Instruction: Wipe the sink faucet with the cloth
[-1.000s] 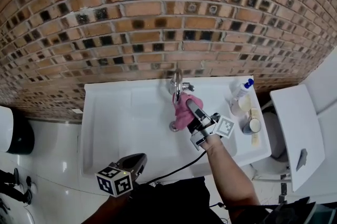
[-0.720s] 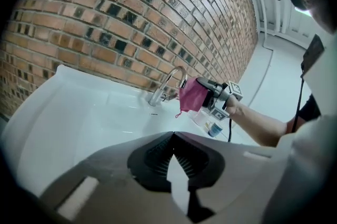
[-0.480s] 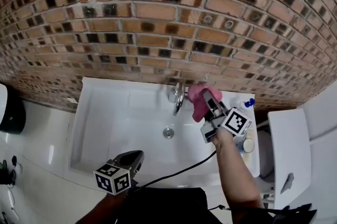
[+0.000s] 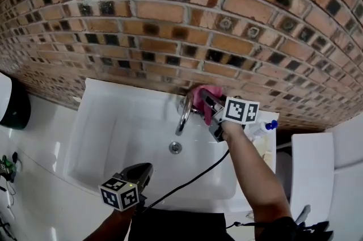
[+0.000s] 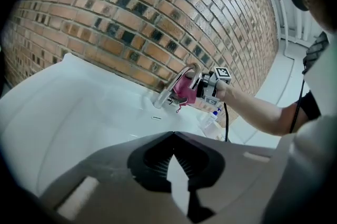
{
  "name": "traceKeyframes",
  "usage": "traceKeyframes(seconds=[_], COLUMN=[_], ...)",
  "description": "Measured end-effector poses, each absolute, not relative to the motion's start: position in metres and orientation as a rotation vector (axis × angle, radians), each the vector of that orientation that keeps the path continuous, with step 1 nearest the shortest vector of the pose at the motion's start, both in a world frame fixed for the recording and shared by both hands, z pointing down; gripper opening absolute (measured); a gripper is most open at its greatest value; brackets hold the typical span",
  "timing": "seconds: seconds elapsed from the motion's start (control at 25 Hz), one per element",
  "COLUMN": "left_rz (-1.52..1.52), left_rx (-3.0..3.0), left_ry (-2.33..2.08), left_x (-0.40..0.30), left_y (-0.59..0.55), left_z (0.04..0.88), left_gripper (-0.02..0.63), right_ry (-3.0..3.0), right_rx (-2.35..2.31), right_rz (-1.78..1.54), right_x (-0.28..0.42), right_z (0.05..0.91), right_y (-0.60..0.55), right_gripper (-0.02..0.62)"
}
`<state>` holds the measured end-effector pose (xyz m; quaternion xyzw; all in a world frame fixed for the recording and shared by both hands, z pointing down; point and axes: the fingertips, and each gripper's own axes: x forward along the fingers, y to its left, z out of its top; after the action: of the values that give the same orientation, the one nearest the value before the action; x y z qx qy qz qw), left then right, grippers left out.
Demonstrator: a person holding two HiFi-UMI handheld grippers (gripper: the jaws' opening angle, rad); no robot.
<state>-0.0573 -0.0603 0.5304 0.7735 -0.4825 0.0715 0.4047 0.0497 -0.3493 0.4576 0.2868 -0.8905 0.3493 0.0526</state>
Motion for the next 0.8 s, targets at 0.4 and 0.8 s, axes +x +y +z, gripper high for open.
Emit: traceKeyframes(seconds=[0.4, 0.8], left_rz=[0.161, 0.11], left_rx=[1.895, 1.881], left_ry=[-1.232, -1.225], left_x=[-0.035, -0.043], left_y=[-0.074, -0.061], left_z=[0.544, 0.542], left_gripper=[0.005, 0.004], right_ry=[-2.644, -2.62], right_rx=[0.655, 0.599], right_rz=[1.191, 1.417], right_x=[0.014, -0.008], right_z=[0.482, 0.454], right_y=[-0.36, -0.361], right_gripper=[0.057, 0.055])
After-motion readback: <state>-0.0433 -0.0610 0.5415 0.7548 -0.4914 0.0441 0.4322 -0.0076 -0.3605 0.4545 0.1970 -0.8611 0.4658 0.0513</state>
